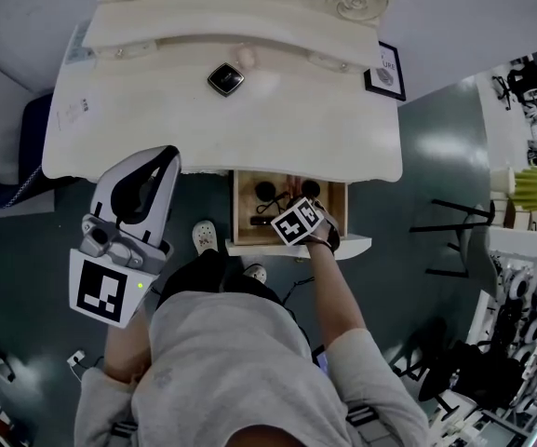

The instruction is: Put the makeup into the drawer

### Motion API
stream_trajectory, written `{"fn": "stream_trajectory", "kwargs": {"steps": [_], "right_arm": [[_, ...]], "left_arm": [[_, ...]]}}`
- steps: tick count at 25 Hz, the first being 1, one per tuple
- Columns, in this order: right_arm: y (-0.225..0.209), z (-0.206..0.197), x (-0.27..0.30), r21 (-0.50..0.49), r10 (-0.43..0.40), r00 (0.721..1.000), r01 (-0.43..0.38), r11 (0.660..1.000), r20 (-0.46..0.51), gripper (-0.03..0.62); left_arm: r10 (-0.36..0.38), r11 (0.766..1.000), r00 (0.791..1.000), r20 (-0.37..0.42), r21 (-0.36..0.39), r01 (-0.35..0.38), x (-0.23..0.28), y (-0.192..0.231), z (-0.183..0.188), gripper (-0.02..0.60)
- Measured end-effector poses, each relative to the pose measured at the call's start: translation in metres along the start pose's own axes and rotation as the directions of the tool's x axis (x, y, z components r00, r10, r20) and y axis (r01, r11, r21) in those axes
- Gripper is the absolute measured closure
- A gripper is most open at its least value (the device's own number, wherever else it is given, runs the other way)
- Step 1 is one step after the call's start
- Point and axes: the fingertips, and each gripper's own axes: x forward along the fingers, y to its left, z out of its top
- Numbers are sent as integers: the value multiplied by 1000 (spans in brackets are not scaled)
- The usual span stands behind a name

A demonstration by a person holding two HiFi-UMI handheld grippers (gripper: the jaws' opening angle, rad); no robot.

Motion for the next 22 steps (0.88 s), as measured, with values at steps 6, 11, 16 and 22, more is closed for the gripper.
{"fn": "stream_trajectory", "kwargs": {"steps": [6, 11, 16, 22], "right_arm": [[1, 0, 3, -6, 9, 1000, -9, 1000, -7, 560], [1, -1, 0, 42, 26, 1000, -27, 999, 15, 560], [2, 2, -3, 78, 42, 998, -46, 996, 51, 553], [-7, 11, -22, 132, 9, 989, -29, 991, 147, 555]], "left_arm": [[-46, 999, 999, 6, 6, 46, 12, 0, -3, 568], [-71, 997, 997, 10, 5, 71, 18, -2, -3, 568], [-87, 996, 996, 13, 7, 87, 19, -5, -2, 568], [-77, 997, 997, 18, 16, 76, 17, -11, 2, 568]]}}
